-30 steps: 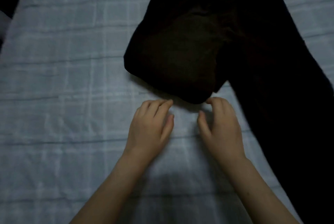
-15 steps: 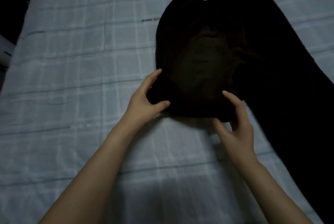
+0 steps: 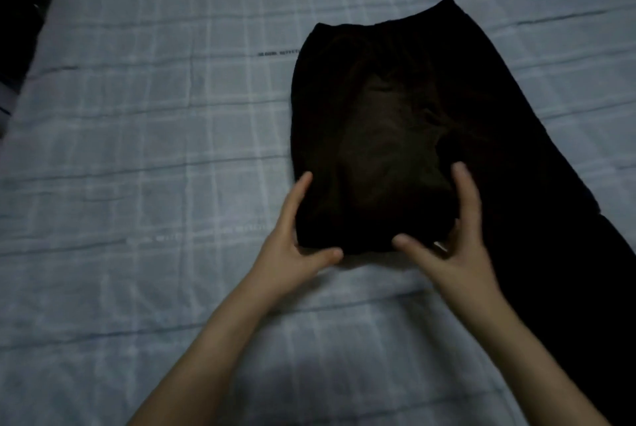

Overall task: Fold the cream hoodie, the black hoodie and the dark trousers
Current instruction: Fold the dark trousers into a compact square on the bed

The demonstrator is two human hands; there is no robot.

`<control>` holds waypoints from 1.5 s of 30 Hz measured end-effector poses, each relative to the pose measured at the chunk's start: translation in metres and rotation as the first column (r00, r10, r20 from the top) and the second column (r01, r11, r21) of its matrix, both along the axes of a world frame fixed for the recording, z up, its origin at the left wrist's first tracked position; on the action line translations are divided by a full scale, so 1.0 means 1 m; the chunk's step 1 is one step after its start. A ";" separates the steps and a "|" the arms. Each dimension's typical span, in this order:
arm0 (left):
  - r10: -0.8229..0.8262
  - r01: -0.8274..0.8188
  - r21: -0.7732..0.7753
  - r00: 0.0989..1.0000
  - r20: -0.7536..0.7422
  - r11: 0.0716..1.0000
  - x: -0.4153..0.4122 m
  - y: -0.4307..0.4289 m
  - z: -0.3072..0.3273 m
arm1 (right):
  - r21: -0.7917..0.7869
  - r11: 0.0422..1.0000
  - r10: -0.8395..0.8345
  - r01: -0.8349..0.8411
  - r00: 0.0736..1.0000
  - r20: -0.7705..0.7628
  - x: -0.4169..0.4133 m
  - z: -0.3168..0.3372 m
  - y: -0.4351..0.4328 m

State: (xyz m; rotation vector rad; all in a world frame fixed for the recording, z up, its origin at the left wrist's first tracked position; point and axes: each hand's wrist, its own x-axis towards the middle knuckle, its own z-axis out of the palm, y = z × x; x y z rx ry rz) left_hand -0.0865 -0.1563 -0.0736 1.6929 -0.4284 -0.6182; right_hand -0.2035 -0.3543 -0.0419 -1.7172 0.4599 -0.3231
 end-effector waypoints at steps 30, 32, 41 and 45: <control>0.081 -0.095 -0.112 0.990 -0.119 0.989 -0.053 0.002 0.028 | 0.228 0.968 0.183 -0.103 0.913 -0.365 -0.038 0.022 -0.012; -0.053 0.050 -0.071 0.998 -0.044 0.996 -0.061 0.001 0.028 | 0.375 0.925 0.217 -0.065 0.899 -0.380 -0.033 0.032 -0.022; 0.094 -0.089 -0.095 0.994 0.050 0.991 -0.074 -0.010 0.031 | 0.296 0.930 -0.214 0.216 0.976 -0.041 -0.067 0.017 0.026; 0.128 -0.123 -0.090 0.990 0.053 0.988 -0.084 -0.011 0.034 | 0.019 0.981 -0.194 0.193 0.981 0.017 -0.075 0.007 0.055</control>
